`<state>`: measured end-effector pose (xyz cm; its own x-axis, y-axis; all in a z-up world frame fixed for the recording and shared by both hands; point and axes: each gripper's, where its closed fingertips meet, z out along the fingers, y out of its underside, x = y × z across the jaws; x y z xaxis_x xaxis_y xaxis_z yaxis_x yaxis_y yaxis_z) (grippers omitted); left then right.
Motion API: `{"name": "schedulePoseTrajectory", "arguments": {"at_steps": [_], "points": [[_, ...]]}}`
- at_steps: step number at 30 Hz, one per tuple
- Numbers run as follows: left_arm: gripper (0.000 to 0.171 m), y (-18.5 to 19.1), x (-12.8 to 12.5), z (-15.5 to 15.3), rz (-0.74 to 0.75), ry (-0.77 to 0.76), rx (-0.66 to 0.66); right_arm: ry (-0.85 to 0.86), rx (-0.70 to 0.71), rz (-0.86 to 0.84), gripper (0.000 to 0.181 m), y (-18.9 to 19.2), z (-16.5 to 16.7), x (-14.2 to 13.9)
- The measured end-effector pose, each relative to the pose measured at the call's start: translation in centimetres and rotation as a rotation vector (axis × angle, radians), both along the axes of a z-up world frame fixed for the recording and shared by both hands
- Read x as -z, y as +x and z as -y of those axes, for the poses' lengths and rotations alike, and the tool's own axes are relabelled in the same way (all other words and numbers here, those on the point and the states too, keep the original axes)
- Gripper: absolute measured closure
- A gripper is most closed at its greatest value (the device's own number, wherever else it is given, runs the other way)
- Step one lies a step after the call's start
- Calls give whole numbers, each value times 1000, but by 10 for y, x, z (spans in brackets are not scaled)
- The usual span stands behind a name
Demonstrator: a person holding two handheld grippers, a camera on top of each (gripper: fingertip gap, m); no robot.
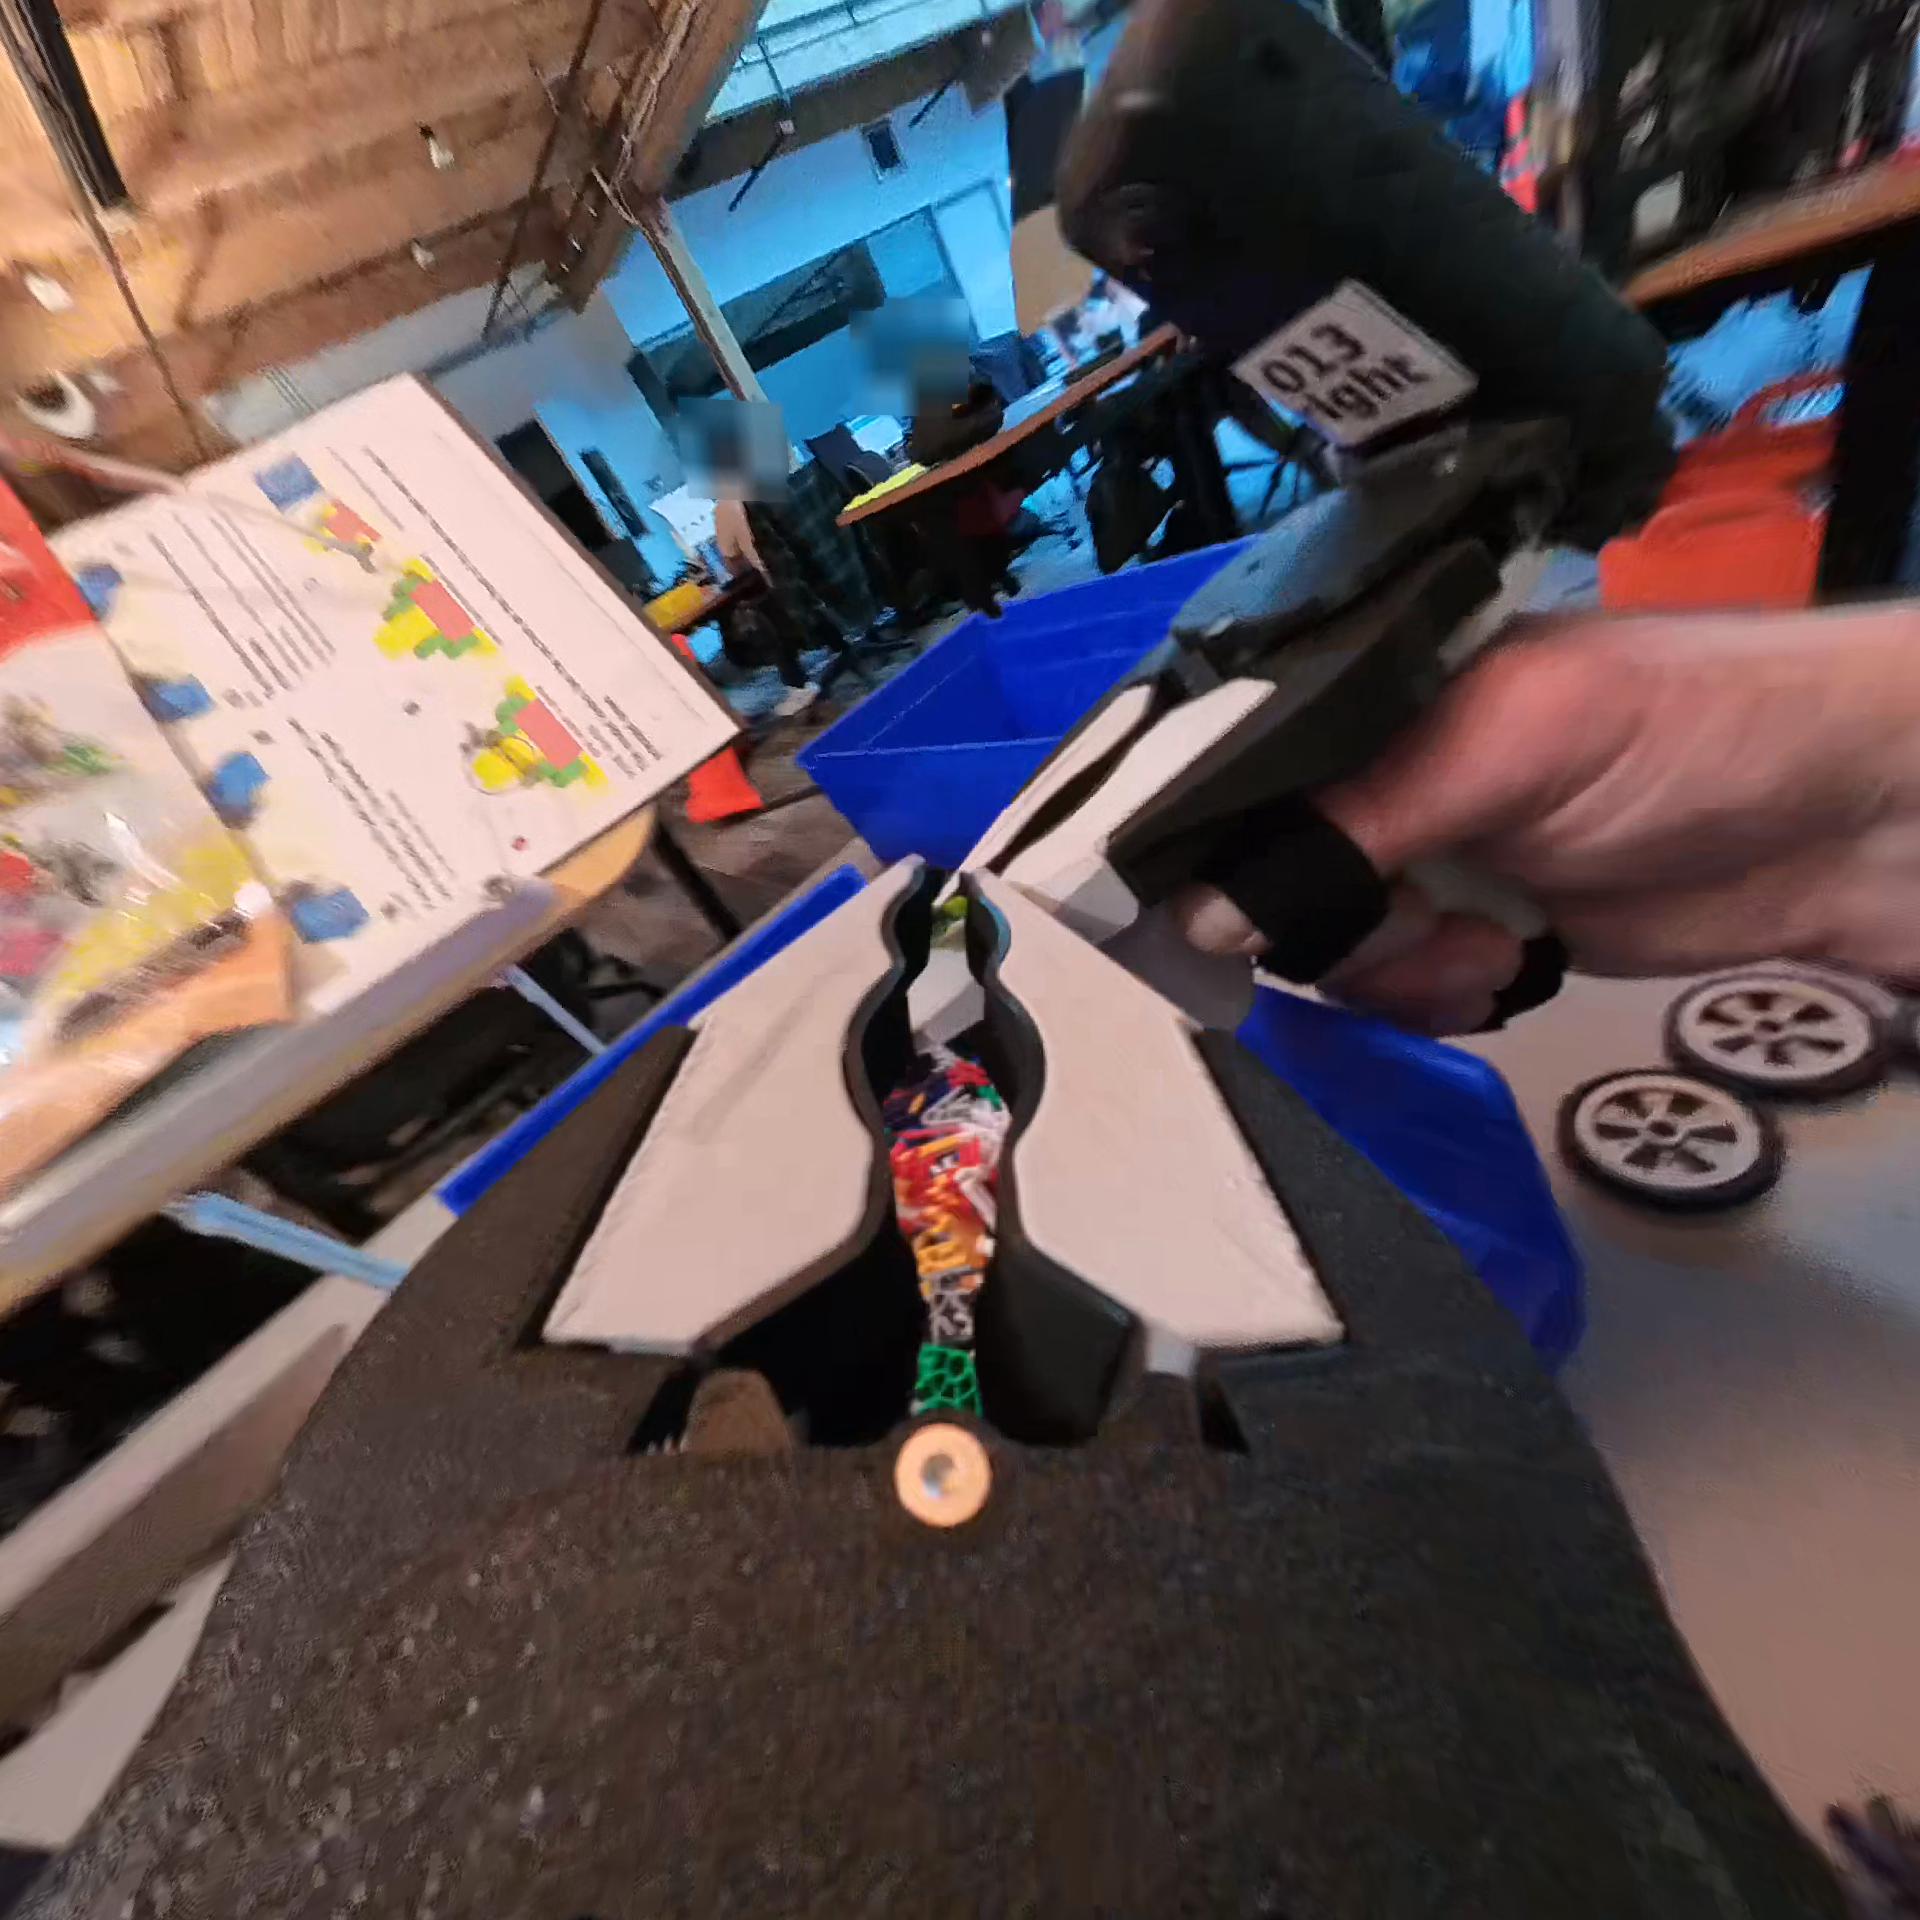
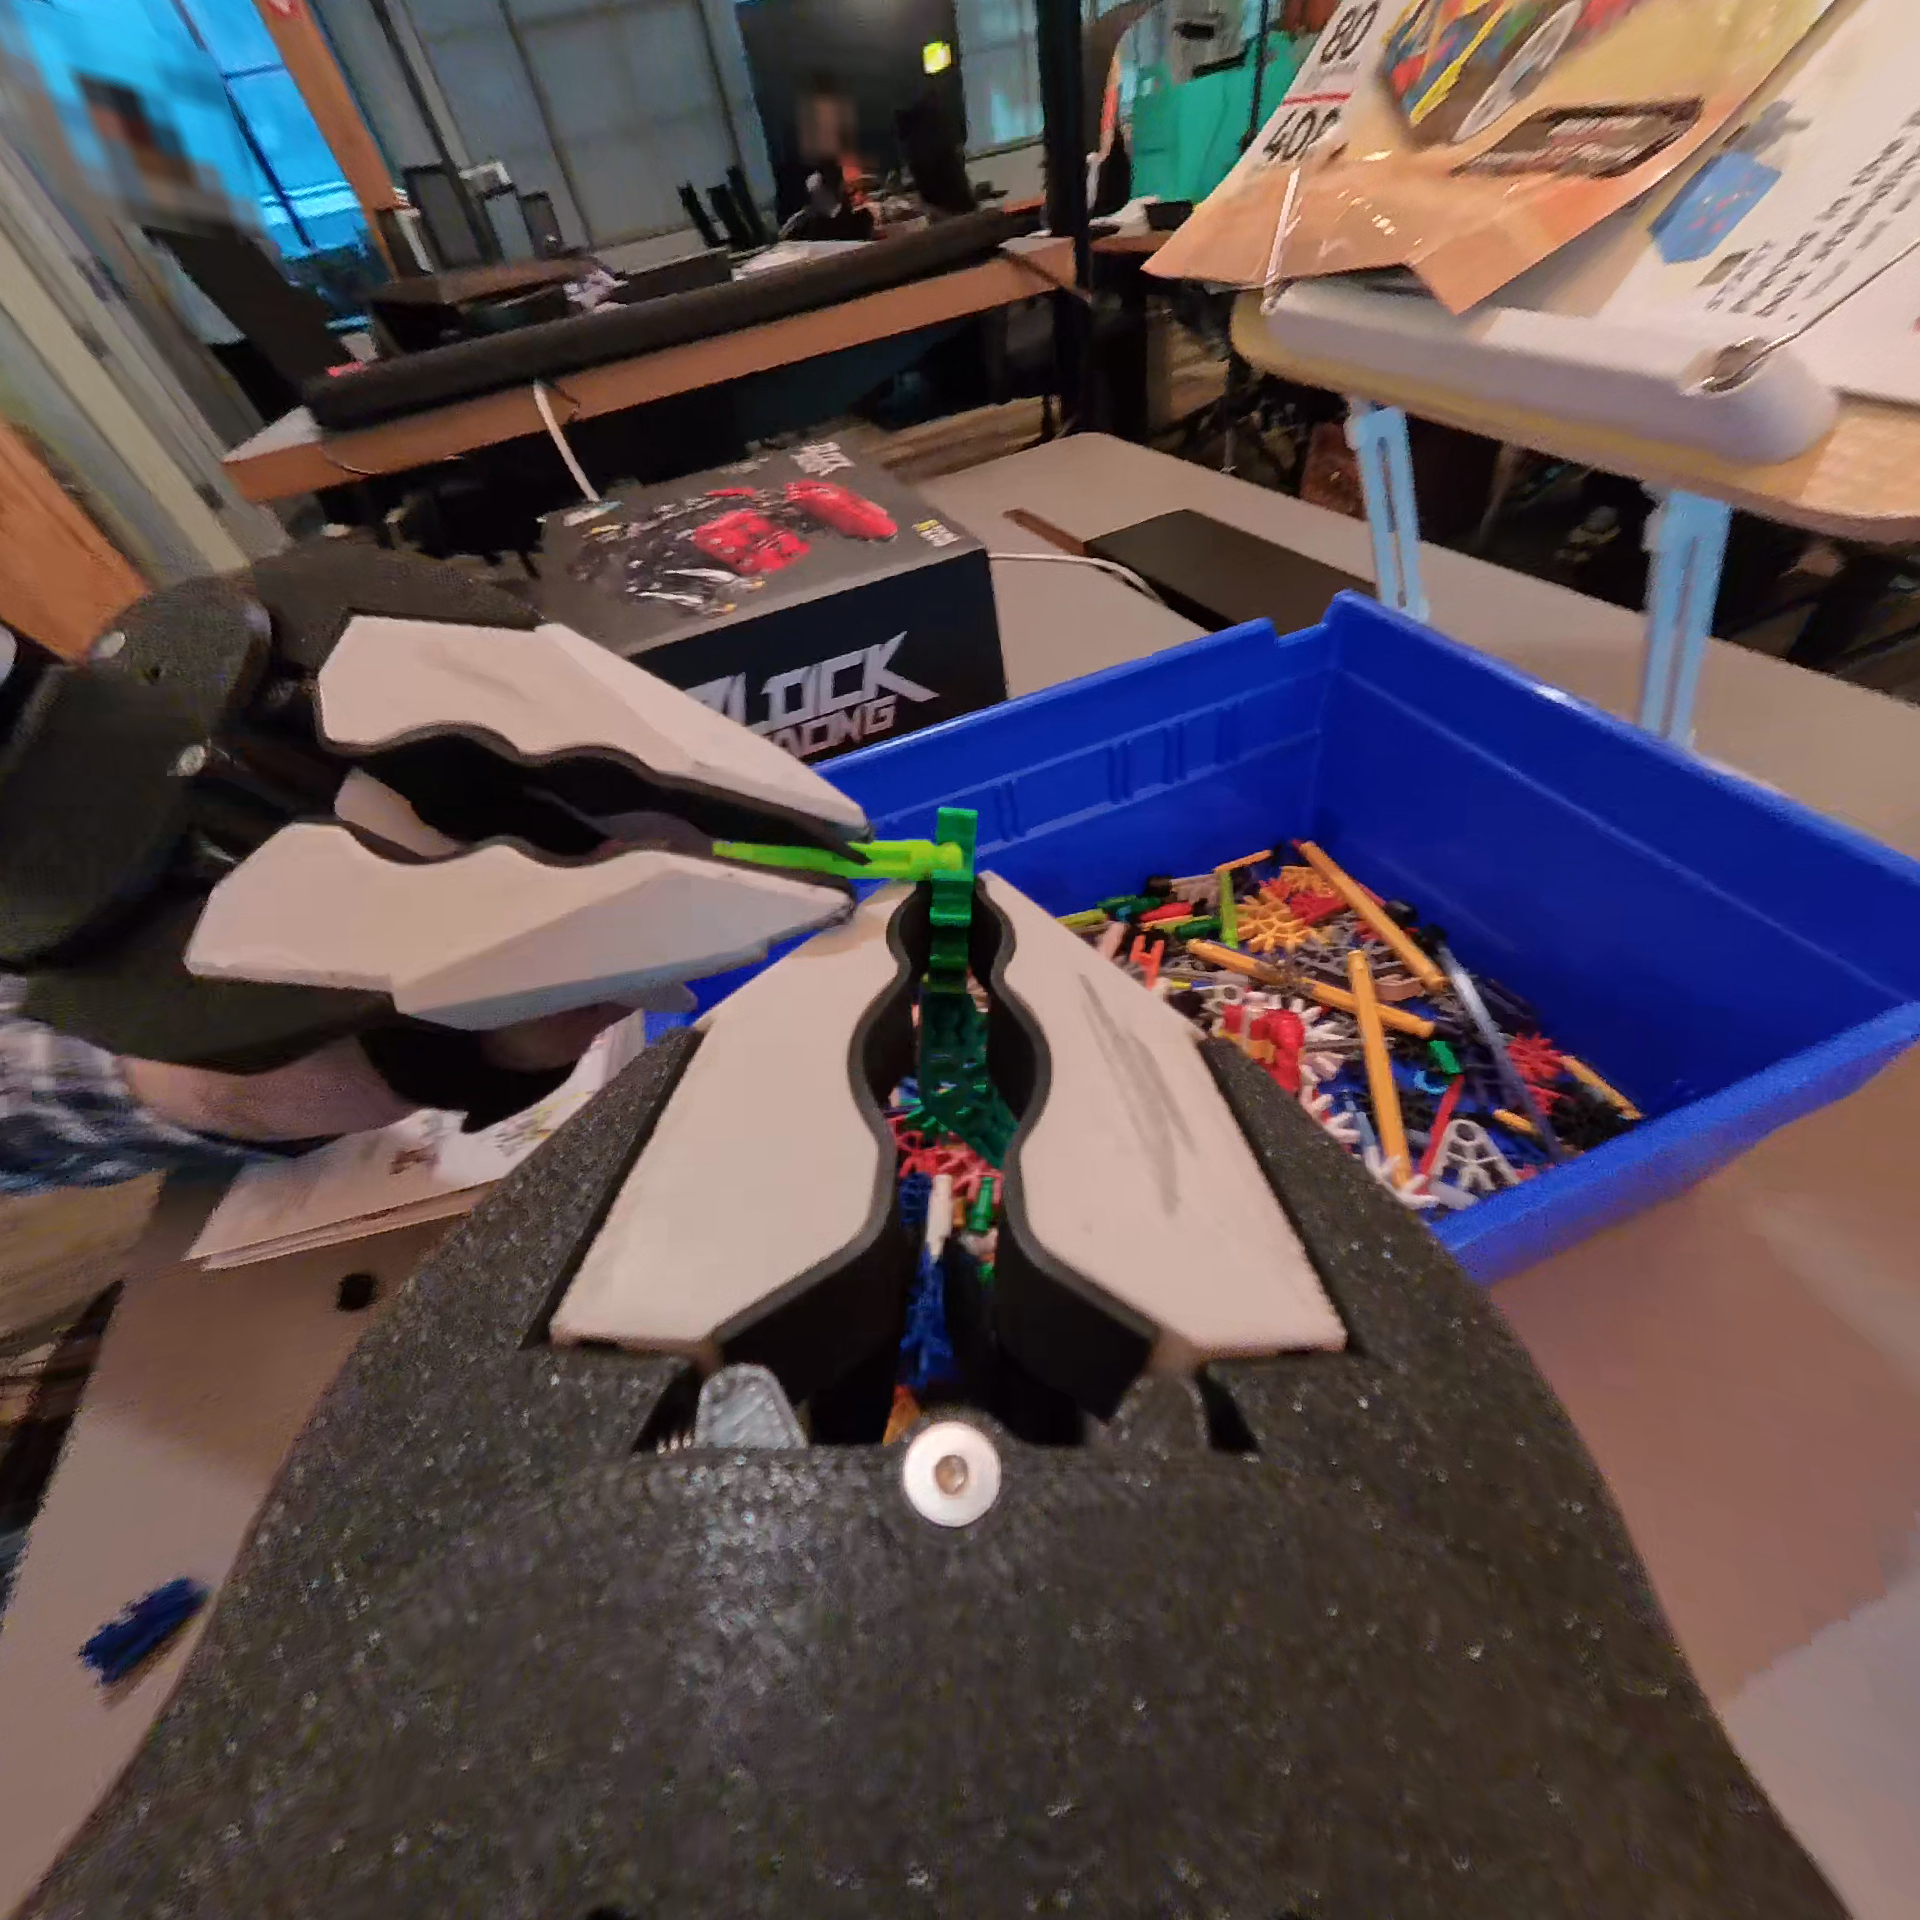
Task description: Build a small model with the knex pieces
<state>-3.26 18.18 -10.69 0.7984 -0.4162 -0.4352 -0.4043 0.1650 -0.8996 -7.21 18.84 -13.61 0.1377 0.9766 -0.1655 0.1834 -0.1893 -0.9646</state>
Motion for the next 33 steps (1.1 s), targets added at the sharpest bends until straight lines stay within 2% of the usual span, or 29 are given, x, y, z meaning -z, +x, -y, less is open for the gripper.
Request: {"name": "schedulePoseTrajectory", "arguments": {"at_steps": [2,7,9,11,12,15,18,20,22,25,31,33], "points": [[168,0,-3,-1,64,-19,20,44,45,-6,178,1,-5,-2],[169,-2,-19,5,369,-96,119,99,96,-61,178,3,-4,-17],[171,-4,-26,8,536,-129,193,93,98,-102,179,8,-1,-25],[171,-3,-20,7,740,-239,273,97,123,-168,177,17,-5,-39],[171,-6,-17,4,811,-263,269,112,133,-161,178,20,-7,-40],[171,-9,-15,-2,781,-236,235,105,65,-14,177,9,-2,-13],[171,-14,-13,-7,781,-269,177,143,90,82,177,1,-6,9],[171,-8,1,-10,669,-301,133,128,87,76,178,2,-7,10],[171,-12,1,-15,739,-321,149,128,91,89,177,6,-11,10],[171,-16,8,-18,748,-371,173,145,82,93,178,8,-10,9],[171,-29,-22,-16,726,-355,201,153,78,96,177,7,-14,13],[162,-34,-30,-9,720,-386,213,147,70,98,177,5,-14,16]]}}
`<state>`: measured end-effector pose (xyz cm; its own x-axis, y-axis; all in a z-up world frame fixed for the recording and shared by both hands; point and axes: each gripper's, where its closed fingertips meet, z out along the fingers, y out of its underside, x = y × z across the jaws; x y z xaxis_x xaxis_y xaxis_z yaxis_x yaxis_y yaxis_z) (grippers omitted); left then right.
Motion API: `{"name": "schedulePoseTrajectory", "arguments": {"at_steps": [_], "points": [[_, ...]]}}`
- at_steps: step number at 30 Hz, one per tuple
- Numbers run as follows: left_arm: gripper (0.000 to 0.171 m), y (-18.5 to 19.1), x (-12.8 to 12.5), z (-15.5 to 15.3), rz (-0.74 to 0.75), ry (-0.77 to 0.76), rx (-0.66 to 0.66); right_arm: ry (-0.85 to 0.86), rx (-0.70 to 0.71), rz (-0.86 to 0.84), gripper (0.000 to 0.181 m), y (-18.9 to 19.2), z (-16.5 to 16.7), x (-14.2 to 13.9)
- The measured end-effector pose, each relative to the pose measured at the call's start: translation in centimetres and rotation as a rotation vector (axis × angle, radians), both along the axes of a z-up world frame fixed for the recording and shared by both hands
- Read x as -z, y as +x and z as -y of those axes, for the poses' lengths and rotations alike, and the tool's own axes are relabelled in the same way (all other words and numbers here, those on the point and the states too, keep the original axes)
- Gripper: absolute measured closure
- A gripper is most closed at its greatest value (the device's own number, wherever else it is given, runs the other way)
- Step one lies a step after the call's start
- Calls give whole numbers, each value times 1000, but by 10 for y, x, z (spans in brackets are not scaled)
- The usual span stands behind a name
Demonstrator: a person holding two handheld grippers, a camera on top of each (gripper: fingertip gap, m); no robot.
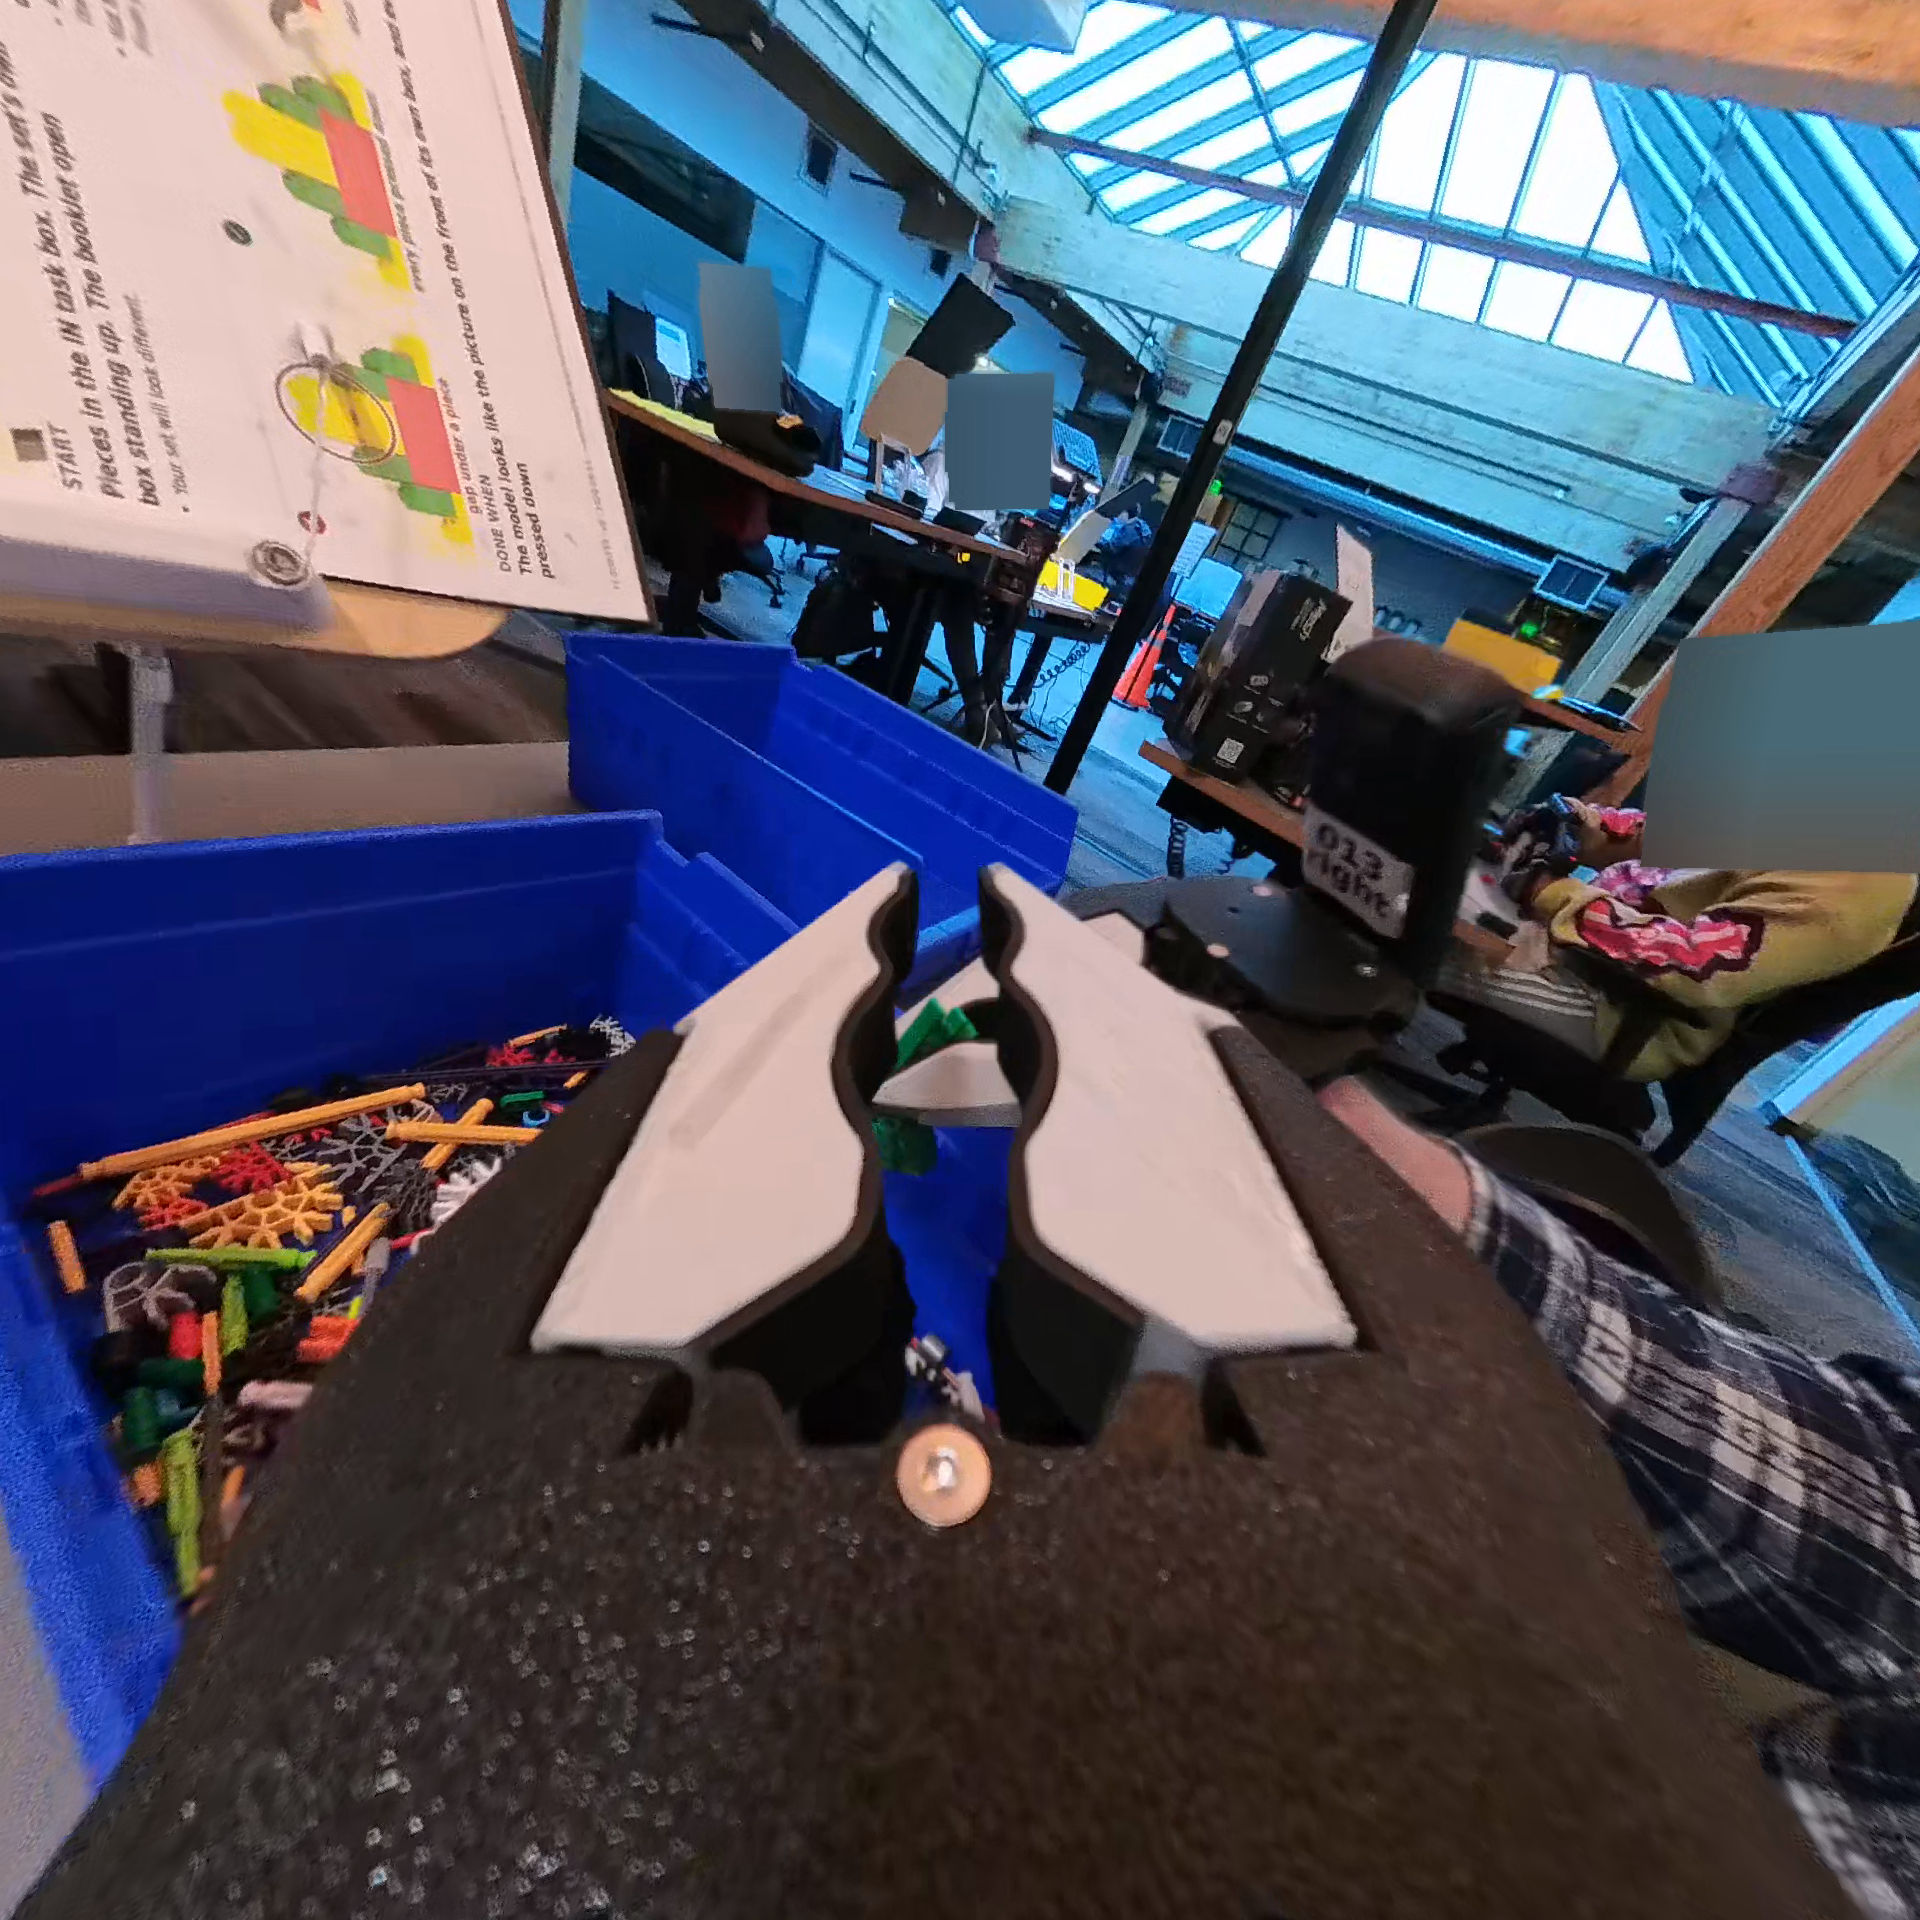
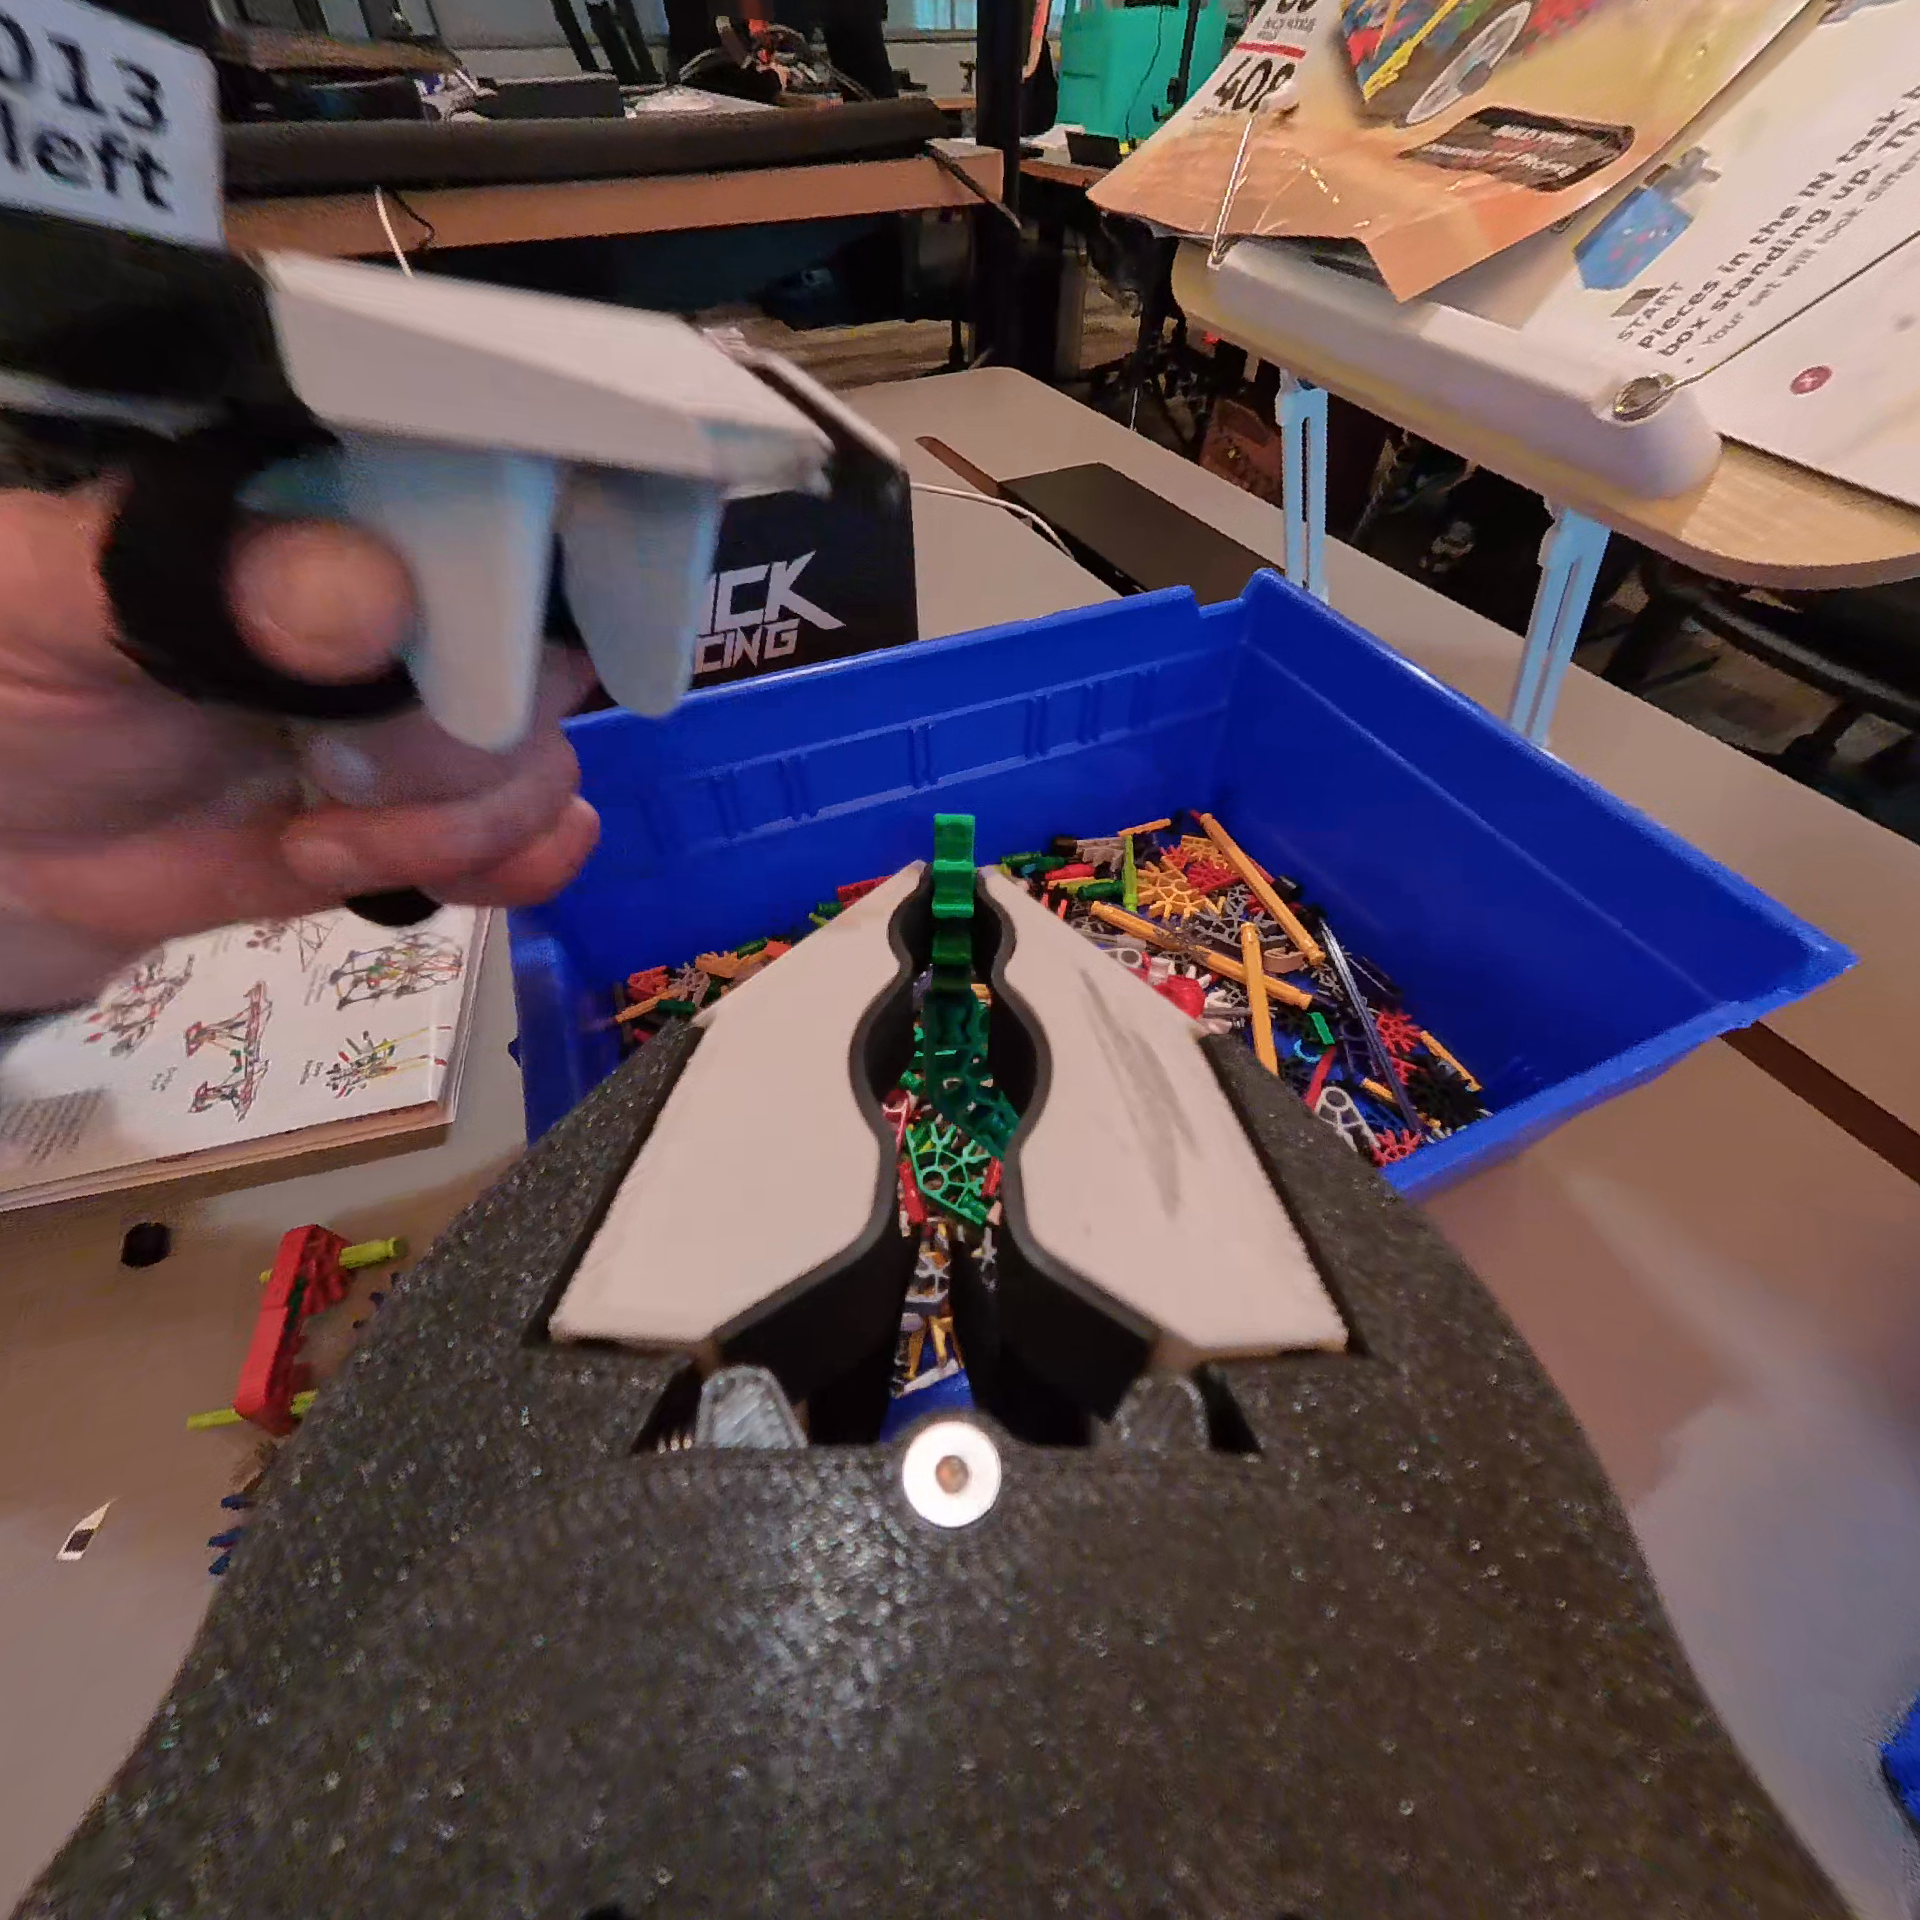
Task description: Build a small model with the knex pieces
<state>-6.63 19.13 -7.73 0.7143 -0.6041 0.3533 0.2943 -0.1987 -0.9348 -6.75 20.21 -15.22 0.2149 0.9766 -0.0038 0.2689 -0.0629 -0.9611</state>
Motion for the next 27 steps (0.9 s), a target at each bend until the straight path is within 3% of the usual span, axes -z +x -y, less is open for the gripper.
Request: {"name": "schedulePoseTrajectory", "arguments": {"at_steps": [5,10,17,19,24,27], "points": [[149,-27,-28,47,-156,40,-44,13,-4,1,177,-2,0,-3],[143,-49,-24,102,-385,-9,-49,-1,-56,-20,177,-5,11,-6],[131,-78,8,140,-480,-88,-111,54,-66,1,177,-7,16,-6],[129,-80,19,159,-487,-132,-68,53,-64,-2,177,-5,15,-6],[121,-84,68,235,-651,-339,81,43,-83,-12,177,-6,17,-5],[120,-78,83,277,-573,-419,133,67,-94,-6,177,-7,21,-6]]}}
